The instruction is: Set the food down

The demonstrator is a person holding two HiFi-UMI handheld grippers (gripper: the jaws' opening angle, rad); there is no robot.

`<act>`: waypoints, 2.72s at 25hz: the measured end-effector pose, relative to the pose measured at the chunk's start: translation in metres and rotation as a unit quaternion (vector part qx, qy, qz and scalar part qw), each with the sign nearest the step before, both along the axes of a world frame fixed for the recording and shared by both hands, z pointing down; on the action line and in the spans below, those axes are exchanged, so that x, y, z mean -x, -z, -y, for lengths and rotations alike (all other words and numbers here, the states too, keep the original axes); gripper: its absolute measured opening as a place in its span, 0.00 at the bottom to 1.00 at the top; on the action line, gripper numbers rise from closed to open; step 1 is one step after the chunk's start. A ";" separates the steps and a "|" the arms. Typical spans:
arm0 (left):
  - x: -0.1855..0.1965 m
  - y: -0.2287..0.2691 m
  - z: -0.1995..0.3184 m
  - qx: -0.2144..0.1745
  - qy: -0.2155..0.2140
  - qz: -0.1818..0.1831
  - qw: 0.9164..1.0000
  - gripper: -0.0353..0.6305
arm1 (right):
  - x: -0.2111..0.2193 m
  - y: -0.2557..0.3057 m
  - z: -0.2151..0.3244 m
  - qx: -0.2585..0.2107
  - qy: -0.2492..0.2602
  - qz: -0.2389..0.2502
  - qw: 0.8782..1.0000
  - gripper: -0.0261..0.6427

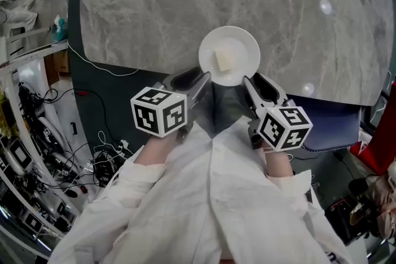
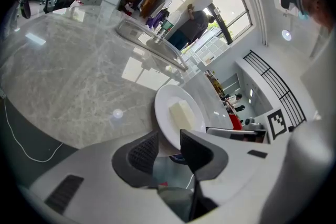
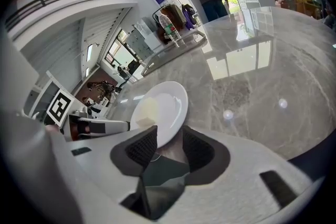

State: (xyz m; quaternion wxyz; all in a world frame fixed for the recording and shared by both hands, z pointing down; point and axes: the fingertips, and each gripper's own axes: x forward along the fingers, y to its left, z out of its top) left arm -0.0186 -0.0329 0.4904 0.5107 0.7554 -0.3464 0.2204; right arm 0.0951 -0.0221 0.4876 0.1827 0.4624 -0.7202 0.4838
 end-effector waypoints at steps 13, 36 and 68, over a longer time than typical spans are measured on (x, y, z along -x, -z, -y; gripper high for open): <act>-0.004 -0.006 0.010 -0.026 -0.004 0.009 1.000 0.18 | -0.008 -0.008 0.004 0.004 -0.003 0.000 1.000 0.12; 0.000 -0.006 0.012 -0.030 -0.010 0.018 0.999 0.18 | -0.007 -0.010 0.005 0.000 0.024 0.012 1.000 0.05; -0.011 0.038 0.038 -0.094 0.002 0.010 0.996 0.18 | -0.017 0.045 0.048 -0.055 -0.023 0.091 0.994 0.05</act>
